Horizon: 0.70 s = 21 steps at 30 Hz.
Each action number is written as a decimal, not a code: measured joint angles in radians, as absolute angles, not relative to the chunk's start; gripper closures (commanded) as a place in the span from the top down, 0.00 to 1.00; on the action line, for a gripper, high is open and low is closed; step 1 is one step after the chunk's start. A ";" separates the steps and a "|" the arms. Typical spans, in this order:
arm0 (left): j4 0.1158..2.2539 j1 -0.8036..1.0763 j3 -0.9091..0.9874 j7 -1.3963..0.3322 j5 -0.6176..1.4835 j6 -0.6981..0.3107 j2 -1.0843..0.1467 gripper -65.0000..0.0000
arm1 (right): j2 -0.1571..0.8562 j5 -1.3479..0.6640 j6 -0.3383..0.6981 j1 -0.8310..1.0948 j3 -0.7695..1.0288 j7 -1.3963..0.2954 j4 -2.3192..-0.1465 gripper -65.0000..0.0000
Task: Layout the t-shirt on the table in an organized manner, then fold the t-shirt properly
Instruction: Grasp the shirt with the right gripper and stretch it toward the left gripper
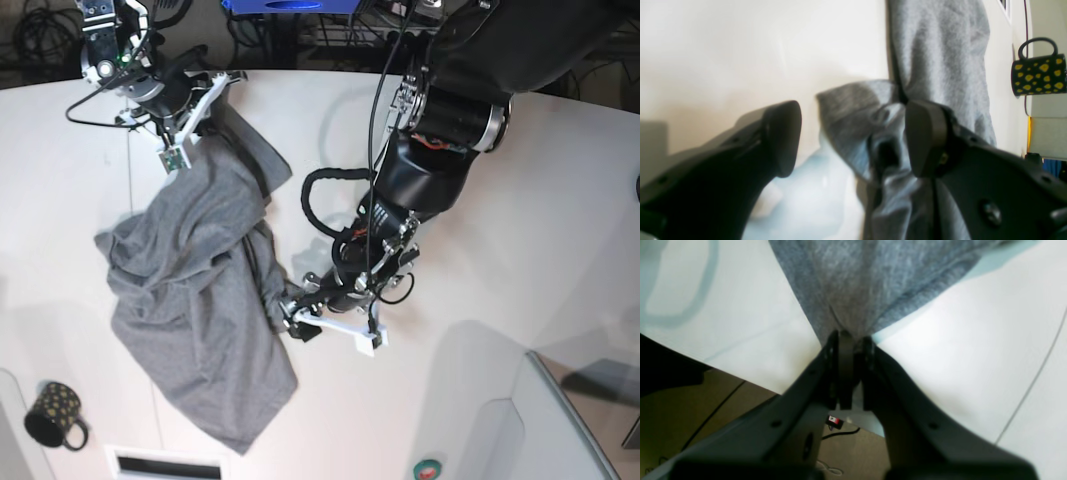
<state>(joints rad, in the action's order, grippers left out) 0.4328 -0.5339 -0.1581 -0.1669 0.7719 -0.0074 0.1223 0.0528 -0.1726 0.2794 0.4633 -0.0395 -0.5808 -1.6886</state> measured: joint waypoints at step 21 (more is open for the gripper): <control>0.708 -0.513 -0.152 -0.419 0.767 0.023 -0.022 0.00 | 0.157 -0.167 0.279 0.484 -0.036 -0.685 -1.785 0.00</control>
<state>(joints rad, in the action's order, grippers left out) 0.7078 -0.5125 -0.1516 -0.4191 0.7673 0.0235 -0.0219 0.1574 -0.1673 0.2790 0.4839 -0.0364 -0.6853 -1.7851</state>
